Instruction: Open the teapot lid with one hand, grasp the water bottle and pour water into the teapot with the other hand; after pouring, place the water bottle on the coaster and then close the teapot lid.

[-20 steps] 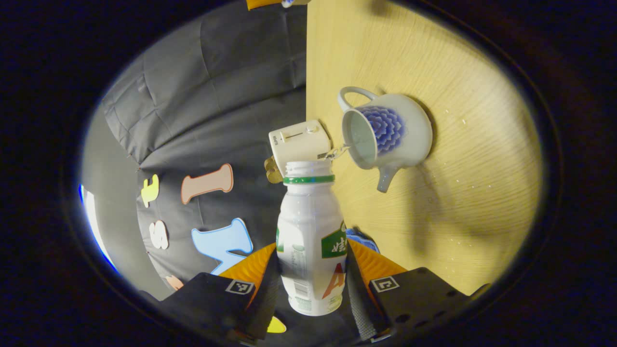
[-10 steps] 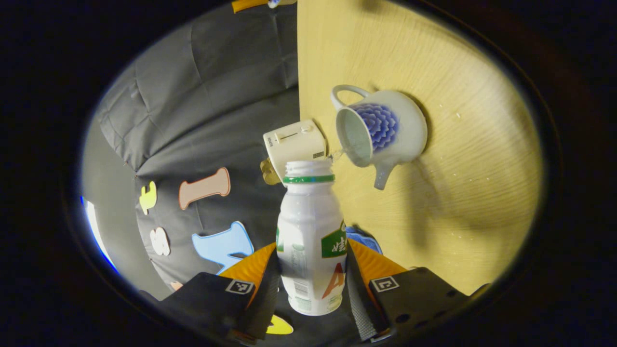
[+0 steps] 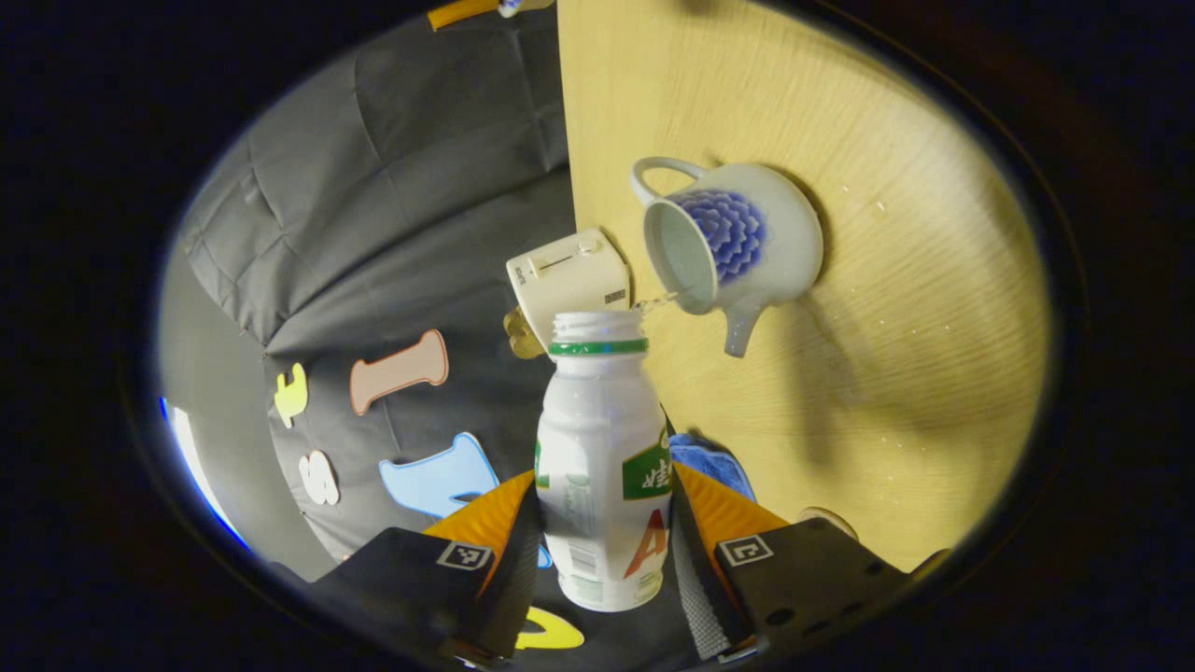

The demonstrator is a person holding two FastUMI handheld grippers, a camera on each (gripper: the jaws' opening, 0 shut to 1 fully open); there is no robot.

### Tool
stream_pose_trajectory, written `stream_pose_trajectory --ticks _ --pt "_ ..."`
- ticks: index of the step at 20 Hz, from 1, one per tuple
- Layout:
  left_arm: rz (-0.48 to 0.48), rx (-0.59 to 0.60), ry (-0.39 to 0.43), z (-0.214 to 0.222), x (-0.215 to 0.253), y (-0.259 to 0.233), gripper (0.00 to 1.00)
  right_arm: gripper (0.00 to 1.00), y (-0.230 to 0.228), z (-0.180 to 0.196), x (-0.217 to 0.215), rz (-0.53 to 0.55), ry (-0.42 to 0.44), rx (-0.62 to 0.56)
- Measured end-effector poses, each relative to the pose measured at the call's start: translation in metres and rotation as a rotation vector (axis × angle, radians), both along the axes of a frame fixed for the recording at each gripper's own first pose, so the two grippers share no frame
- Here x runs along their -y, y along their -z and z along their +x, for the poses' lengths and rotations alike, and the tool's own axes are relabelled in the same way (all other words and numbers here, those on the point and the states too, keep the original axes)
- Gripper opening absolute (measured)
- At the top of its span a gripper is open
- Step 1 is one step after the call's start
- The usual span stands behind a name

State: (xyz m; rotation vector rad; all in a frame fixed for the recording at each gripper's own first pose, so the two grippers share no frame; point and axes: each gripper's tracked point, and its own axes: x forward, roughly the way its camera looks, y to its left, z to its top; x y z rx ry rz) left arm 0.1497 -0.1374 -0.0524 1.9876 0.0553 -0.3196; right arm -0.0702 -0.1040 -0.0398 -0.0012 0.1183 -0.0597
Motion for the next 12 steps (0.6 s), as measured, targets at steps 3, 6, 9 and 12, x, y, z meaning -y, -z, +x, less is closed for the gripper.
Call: stream_pose_trajectory --ticks 3,6,9,12 --pt "-0.004 -0.002 0.006 -0.0013 0.0034 -0.0010 0.79 0.00 0.0007 -0.0007 0.0007 0.000 0.002 -0.001" --pt "0.008 0.002 0.015 -0.0009 0.0061 -0.0023 0.79 0.00 -0.0001 -0.0002 0.0007 -0.001 0.001 -0.001" --pt "0.016 0.000 0.019 -0.0011 0.0088 -0.0026 0.79 0.00 0.0004 -0.0010 0.0005 -0.002 0.002 -0.002" --pt "0.025 -0.003 0.023 -0.0014 0.0103 -0.0023 0.79 0.00 -0.0006 -0.0011 0.0012 -0.001 0.002 -0.001"
